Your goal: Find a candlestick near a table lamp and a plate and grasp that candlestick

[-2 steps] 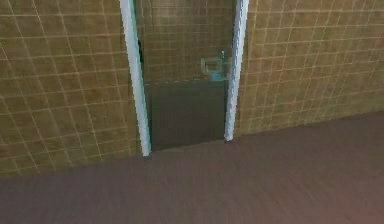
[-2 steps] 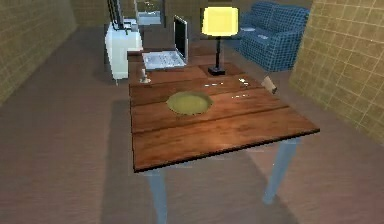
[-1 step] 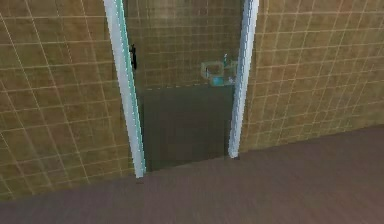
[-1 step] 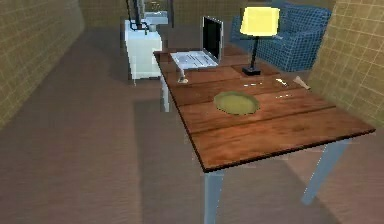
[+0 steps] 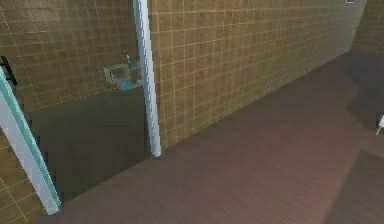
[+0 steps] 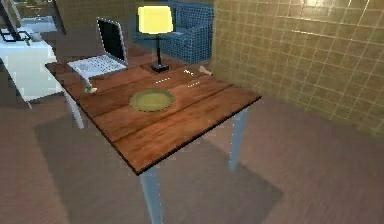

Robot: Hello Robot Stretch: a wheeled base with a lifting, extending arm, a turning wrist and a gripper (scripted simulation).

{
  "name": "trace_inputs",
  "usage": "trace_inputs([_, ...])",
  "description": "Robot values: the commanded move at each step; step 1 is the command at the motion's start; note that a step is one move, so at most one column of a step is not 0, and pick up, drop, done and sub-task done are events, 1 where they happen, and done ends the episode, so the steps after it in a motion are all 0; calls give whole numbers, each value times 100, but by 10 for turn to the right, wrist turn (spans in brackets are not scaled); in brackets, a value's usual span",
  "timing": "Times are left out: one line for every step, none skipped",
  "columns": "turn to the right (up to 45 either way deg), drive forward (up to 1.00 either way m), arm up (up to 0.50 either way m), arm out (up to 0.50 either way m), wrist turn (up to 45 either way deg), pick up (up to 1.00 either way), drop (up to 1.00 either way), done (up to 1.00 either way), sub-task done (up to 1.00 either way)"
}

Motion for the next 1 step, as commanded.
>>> trace_inputs([0, 50, 0, 0, 0, 0, 0, 0, 0])
